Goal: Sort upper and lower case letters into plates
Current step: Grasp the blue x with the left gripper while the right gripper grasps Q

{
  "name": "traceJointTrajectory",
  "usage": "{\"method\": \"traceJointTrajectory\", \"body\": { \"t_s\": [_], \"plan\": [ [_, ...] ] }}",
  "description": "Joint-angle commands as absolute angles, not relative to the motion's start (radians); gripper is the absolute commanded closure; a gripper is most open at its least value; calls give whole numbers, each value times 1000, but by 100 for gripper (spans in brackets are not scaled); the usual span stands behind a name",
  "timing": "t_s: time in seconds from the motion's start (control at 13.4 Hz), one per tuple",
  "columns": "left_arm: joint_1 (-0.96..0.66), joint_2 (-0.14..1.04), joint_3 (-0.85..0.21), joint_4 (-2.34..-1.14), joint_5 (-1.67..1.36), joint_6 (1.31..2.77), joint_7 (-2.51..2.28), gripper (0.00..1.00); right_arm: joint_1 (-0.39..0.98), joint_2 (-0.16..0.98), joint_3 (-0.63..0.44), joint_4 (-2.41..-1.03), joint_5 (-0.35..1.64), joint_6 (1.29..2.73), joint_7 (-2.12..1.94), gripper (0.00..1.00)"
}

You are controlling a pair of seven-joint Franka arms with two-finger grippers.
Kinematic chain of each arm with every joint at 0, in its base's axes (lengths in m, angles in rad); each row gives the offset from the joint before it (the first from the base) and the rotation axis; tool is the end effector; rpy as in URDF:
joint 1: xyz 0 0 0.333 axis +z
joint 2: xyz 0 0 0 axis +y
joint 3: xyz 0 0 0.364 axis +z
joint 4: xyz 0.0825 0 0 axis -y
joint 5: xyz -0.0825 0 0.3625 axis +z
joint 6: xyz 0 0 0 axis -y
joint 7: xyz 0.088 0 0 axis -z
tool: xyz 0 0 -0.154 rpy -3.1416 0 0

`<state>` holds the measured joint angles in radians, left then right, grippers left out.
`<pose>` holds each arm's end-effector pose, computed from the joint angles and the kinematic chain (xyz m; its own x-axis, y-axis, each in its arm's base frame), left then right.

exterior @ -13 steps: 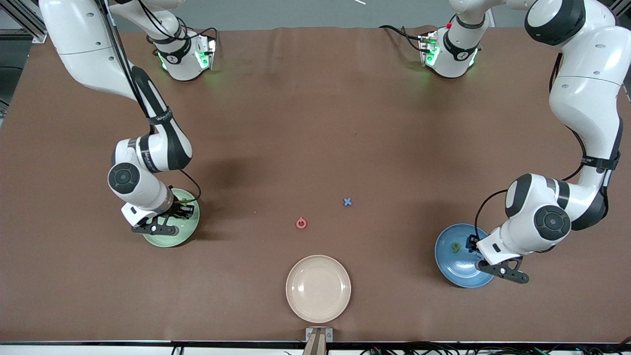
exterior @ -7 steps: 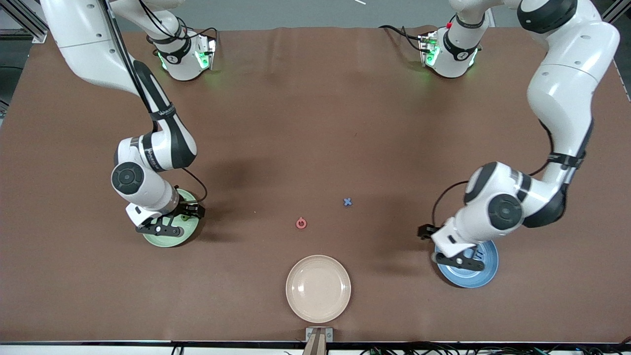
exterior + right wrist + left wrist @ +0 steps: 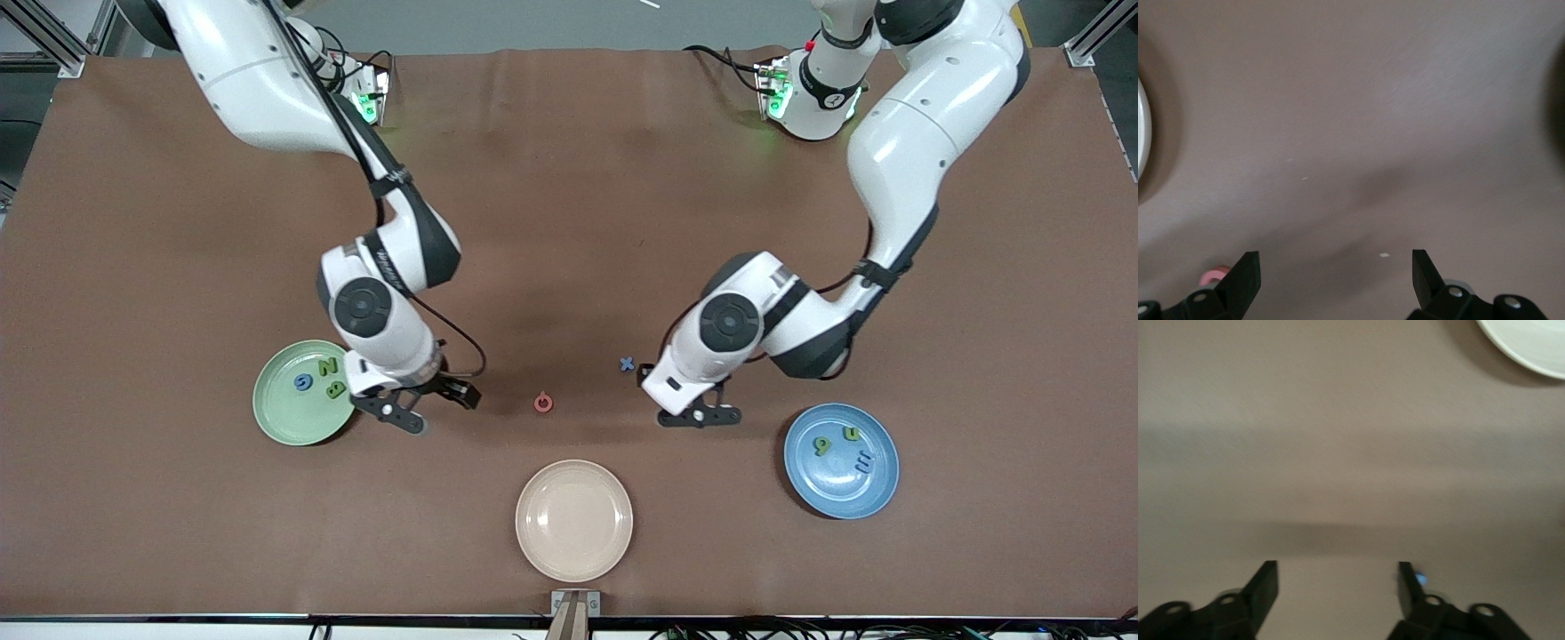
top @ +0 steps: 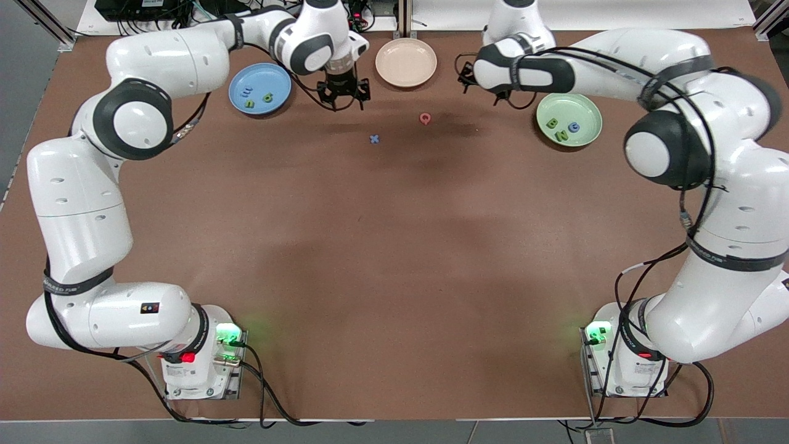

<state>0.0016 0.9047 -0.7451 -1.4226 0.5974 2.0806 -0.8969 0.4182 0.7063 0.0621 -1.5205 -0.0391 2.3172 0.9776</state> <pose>0.6415 -0.3614 0.2405 0.9980 0.0545 -0.0332 0.0557 -0.9978 0.0369 0.6592 0.3323 0.2559 0.8812 -0.4706 0.0436 -0.4664 -0.8808 -0.0813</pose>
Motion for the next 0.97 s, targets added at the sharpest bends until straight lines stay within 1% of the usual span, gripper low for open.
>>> {"method": "traceJointTrajectory", "body": {
  "t_s": [0.0,0.07,0.15,0.3,0.37,0.52,0.67,0.75,0.9],
  "plan": [
    [-49,914,-721,-1442,615,2135,-1012,31,468,814,54,-1384,-35,2301,1121,0],
    [-67,920,-713,-1451,618,2154,-1043,32,492,845,49,-1340,-37,2299,1184,0],
    [-92,920,-694,-1456,626,2167,-1072,33,515,889,46,-1269,-43,2268,1257,0],
    [-147,926,-643,-1456,627,2183,-1101,39,551,990,41,-1099,-46,2174,1333,0],
    [-156,930,-631,-1456,627,2200,-1104,41,575,1018,28,-1062,-46,2163,1338,0],
    [-158,943,-629,-1456,627,2227,-1115,43,612,1035,-3,-1057,-46,2166,1336,1],
    [-160,948,-627,-1463,629,2243,-1117,44,626,1051,-11,-1054,-49,2171,1333,6],
    [-160,948,-627,-1468,629,2243,-1117,45,629,1054,-11,-1052,-54,2175,1327,11],
    [-158,948,-626,-1479,629,2243,-1117,47,632,1065,-9,-1054,-66,2215,1324,24]
  ]
}}
